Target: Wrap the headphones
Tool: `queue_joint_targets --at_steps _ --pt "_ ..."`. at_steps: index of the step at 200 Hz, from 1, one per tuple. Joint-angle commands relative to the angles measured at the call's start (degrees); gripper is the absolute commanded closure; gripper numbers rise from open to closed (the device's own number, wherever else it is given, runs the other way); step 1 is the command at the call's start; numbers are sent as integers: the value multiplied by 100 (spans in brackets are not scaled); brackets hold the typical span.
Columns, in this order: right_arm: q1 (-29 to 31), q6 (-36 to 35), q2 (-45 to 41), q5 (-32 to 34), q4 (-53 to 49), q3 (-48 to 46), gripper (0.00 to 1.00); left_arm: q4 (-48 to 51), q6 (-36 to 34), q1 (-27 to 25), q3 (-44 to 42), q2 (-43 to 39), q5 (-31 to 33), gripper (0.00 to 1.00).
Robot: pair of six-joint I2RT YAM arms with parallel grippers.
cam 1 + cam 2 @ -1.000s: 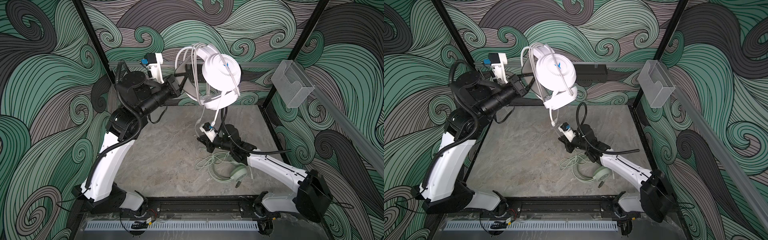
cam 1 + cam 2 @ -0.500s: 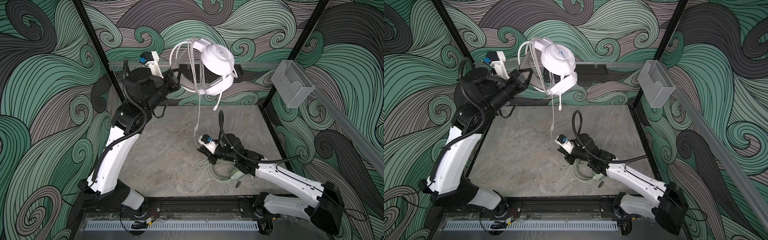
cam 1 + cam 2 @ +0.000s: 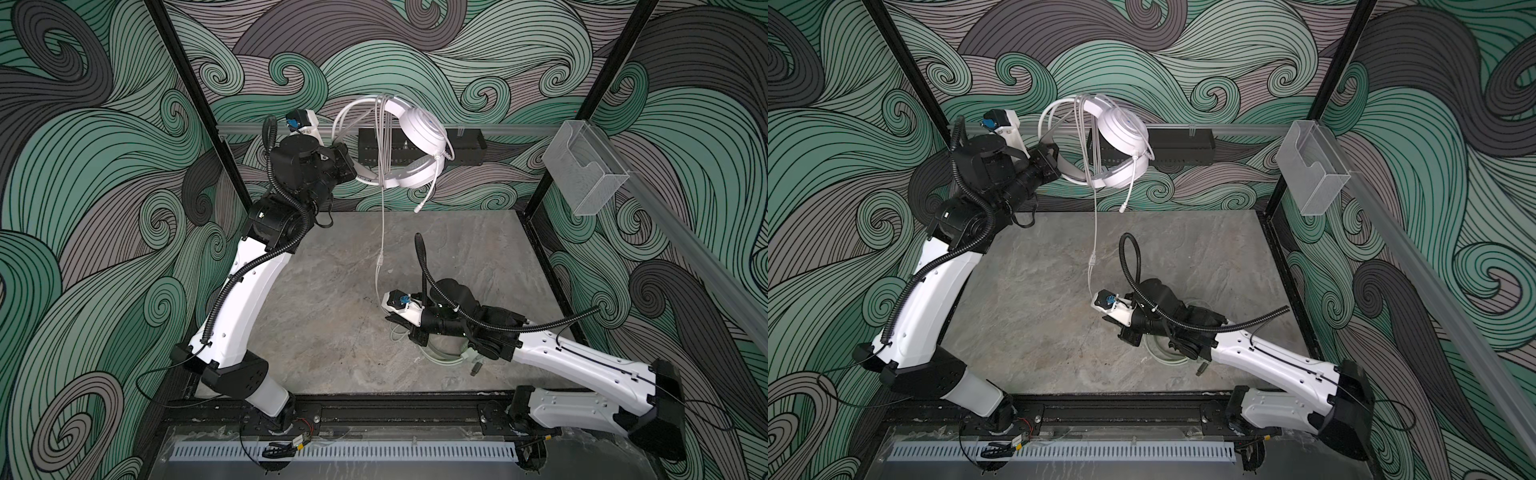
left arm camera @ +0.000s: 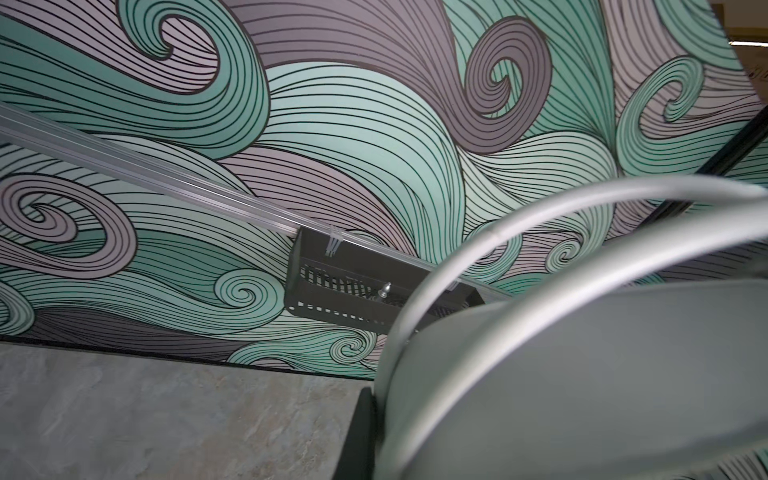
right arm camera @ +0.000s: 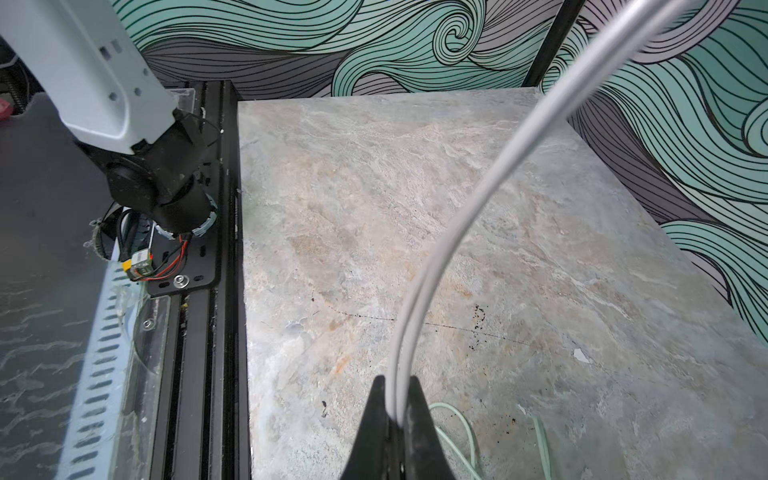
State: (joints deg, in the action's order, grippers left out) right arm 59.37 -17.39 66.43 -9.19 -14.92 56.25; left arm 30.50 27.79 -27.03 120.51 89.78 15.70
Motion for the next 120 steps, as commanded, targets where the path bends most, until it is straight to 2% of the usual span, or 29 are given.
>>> queue_joint_targets --at_steps 1,54,120 --pt "131 -148 -208 109 -428 379 100 -448 -520 82 -177 68 530 100" --pt "264 -344 -377 385 -1145 1369 100 -720 -1485 110 -1249 130 957 100" --pt "179 -696 -9 1608 -1820 2843 100 -901 -2324 53 -2809 -408 1066 100"
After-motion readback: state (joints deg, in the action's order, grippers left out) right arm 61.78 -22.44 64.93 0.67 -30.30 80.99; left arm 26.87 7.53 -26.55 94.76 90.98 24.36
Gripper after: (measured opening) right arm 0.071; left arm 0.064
